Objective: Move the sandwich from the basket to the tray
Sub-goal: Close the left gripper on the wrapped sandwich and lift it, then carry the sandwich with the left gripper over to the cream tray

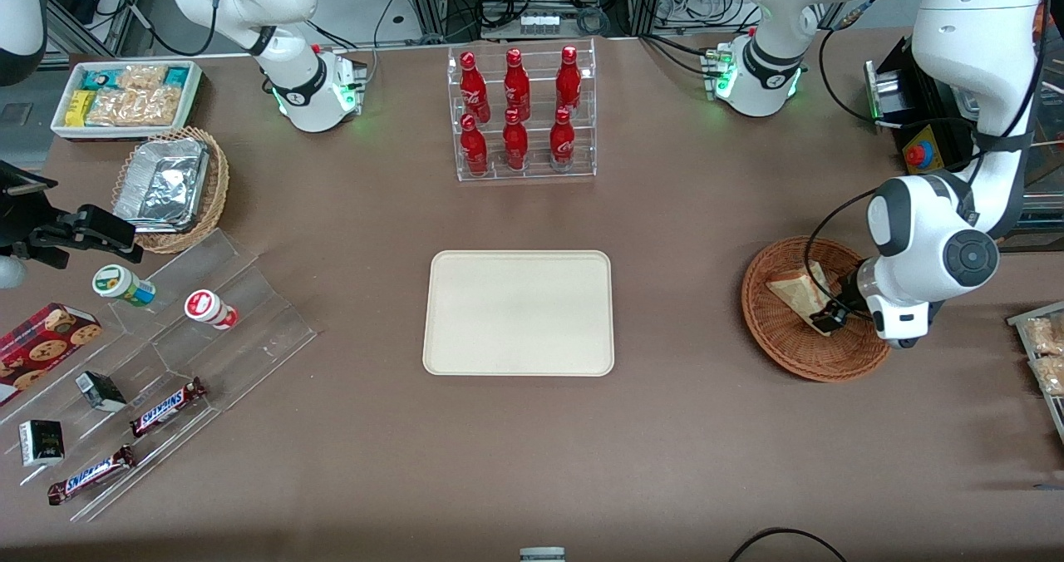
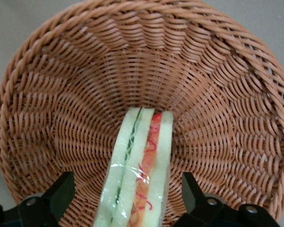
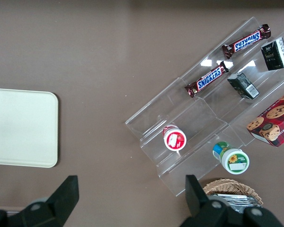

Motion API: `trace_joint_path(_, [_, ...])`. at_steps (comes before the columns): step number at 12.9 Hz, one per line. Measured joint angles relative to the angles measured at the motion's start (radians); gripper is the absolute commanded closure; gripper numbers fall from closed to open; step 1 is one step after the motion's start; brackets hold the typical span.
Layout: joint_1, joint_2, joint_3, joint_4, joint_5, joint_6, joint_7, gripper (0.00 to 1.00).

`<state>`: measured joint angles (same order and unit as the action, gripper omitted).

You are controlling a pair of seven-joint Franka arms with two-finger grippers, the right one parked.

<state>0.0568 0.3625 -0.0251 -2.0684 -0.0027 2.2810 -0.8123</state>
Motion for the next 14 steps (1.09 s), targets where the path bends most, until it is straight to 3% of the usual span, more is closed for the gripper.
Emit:
trace_joint_path(3, [-0.025, 0.0, 0.0, -0.042, 0.0, 0.003, -0.005, 0.01])
trace_joint_path(4, [-0.031, 0.0, 0.0, -0.057, 0.0, 0.011, -0.005, 0.1])
trace_joint_path(5, [-0.035, 0.0, 0.0, -0.068, 0.0, 0.019, -0.005, 0.29])
trace_joint_path(6, [-0.036, 0.0, 0.0, -0.073, 0.0, 0.02, -0.006, 0.41])
trace_joint_path(9, [-0.036, -0.007, 0.001, -0.073, 0.0, 0.016, -0.005, 0.65])
trace_joint_path(12, [-0.036, -0.026, 0.001, -0.025, 0.0, -0.073, 0.004, 0.67])
trace_joint_path(14, [-0.045, -0.035, -0.005, 0.122, 0.0, -0.29, 0.063, 0.67])
